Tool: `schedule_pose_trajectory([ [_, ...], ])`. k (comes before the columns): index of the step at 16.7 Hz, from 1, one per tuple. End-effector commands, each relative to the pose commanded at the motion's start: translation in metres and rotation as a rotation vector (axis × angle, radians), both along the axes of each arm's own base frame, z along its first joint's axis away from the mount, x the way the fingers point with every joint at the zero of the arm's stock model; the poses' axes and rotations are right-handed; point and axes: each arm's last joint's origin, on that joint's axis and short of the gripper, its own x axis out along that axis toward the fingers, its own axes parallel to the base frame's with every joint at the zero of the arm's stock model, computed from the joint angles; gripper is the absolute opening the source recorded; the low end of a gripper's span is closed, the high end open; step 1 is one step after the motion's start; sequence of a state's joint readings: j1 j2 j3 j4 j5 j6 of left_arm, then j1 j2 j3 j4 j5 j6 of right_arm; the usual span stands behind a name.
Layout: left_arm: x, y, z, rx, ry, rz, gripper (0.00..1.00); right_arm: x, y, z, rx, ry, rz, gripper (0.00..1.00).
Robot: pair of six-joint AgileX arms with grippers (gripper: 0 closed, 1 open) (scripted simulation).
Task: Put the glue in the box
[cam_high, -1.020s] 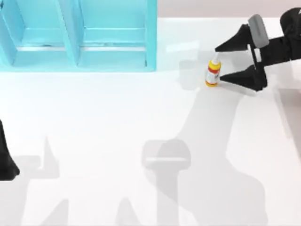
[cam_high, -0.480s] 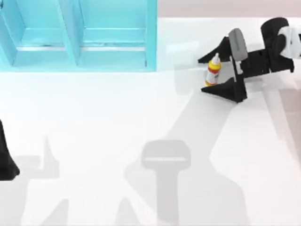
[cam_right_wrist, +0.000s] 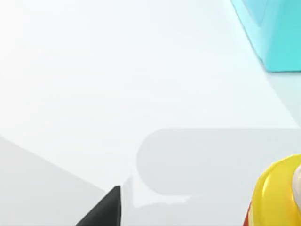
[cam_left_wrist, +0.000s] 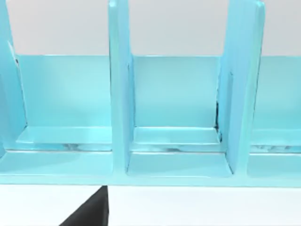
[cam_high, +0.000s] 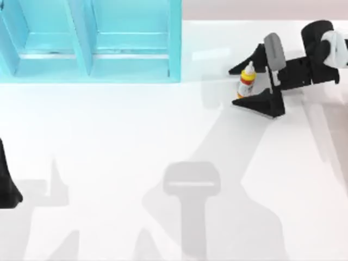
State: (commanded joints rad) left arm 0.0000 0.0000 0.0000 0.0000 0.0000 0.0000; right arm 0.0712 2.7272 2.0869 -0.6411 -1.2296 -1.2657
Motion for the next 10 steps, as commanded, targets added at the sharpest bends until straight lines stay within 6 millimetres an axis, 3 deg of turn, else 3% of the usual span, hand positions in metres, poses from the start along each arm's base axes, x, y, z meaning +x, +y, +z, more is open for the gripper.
schedule_pose_trajectory([
  [10, 0.0, 0.0, 0.0, 0.0, 0.0, 0.0, 1.0, 0.0, 0.0, 0.0, 0.0, 0.0, 0.0, 0.02],
])
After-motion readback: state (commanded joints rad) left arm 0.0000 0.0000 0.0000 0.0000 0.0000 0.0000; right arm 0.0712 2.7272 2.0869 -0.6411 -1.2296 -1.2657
